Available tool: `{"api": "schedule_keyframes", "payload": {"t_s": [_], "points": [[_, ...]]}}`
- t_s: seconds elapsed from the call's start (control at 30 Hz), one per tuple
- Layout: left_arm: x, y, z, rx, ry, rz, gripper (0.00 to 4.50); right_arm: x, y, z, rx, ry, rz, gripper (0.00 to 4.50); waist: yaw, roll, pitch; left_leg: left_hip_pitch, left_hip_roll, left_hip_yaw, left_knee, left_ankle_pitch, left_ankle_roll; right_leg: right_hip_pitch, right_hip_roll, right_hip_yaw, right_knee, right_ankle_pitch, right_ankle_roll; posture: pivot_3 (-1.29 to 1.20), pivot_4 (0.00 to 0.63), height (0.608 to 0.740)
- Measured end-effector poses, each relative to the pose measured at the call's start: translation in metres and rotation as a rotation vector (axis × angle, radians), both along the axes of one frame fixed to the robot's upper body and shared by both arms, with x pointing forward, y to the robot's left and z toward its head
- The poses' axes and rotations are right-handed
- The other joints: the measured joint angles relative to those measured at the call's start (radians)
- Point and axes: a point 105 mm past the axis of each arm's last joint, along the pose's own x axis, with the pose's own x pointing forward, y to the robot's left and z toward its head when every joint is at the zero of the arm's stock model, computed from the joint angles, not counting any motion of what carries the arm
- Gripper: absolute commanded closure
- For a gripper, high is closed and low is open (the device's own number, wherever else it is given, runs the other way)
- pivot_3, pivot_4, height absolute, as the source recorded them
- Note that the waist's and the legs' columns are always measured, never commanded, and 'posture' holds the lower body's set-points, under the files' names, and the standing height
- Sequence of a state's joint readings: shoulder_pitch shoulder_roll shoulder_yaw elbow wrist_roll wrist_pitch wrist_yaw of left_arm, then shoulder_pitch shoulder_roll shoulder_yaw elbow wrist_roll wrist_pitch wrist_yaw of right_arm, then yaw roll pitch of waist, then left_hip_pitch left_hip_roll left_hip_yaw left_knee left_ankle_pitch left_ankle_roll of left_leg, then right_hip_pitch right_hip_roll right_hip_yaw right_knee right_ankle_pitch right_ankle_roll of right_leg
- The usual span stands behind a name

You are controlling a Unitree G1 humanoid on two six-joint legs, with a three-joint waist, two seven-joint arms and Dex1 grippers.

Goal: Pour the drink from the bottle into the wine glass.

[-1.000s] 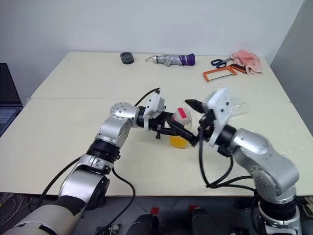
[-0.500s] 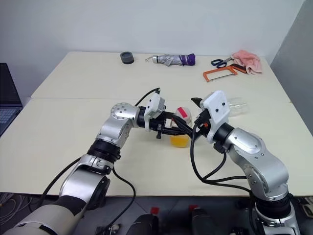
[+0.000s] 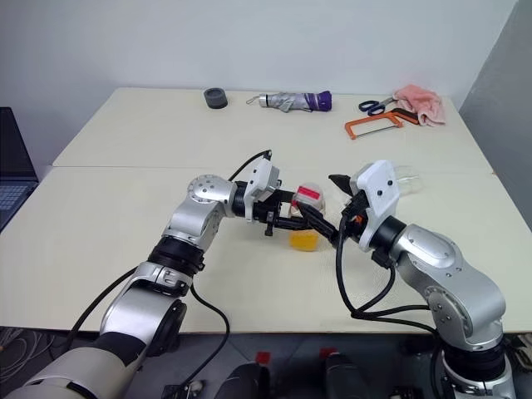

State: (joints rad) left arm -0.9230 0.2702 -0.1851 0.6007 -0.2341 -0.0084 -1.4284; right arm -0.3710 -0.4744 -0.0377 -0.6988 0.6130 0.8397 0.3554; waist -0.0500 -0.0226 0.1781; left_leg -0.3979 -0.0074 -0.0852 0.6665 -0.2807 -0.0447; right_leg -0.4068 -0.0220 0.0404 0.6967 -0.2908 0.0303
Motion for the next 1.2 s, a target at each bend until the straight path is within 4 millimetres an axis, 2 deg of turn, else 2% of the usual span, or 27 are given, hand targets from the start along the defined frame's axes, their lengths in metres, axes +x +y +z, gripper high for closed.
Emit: {"api": "schedule_keyframes", "payload": {"t_s": [1.2], "points": [[0.0015,0.0026,0.0020,-0.012,-0.001,0.010,2.73,-0.0003,-0.0099,-0.0051,-0.025,0.018,-0.023,0.15,0.000,0.000,0.000,0.000,0.000,0.001,0.000,0.000,0.000,0.000,0.000,0.000,0.000,0.000,0.000,0.00,0.150,0.740]]}}
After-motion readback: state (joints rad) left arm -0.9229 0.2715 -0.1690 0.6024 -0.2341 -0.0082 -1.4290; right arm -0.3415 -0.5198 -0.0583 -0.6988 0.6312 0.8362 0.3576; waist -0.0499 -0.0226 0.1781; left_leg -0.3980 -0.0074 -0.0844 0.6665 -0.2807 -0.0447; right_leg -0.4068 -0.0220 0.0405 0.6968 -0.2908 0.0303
